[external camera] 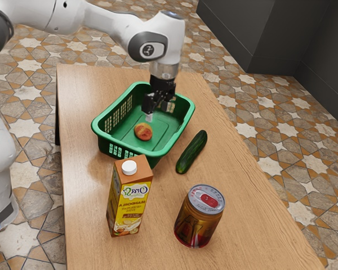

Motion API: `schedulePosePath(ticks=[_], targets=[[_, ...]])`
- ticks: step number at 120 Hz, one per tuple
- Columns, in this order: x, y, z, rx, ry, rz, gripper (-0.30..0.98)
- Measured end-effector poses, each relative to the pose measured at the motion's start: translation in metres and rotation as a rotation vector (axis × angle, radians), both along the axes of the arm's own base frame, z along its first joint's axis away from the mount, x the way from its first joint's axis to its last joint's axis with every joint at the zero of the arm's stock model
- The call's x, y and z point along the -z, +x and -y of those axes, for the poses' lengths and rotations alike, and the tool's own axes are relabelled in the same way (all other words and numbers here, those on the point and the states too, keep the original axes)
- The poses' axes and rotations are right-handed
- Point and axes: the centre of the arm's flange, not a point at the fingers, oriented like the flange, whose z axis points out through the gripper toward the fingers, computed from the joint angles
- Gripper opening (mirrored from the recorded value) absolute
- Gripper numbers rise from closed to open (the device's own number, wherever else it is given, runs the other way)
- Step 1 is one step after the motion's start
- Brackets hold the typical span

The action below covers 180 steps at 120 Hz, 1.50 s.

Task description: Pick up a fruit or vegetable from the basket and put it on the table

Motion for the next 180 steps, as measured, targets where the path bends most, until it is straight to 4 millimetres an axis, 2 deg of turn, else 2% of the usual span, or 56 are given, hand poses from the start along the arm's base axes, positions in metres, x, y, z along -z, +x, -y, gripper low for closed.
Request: schedulePosePath(ticks=[16, 32, 62, 90, 102, 120, 134, 160, 180], targets=[[-0.002, -0.007, -0.014, -0.029, 0.000, 0.004, 0.69], [-0.002, -0.014, -0.011, -0.011, 0.003, -0.008, 0.69], [0.002, -0.017, -0.016, 0.148, 0.062, -0.044, 0.69], [0.016, -0.027, -0.013, 0.241, 0.055, -0.067, 0.69], [0.023, -0.029, -0.033, 0.211, 0.024, -0.068, 0.69], [0.025, -0.028, -0.039, 0.195, -0.002, -0.054, 0.69], [0.035, -0.023, -0.041, 0.199, -0.020, -0.065, 0.69], [0.050, -0.013, -0.032, 0.222, -0.051, -0.068, 0.69], [0.061, -0.009, -0.034, 0.213, -0.076, -0.064, 0.69]])
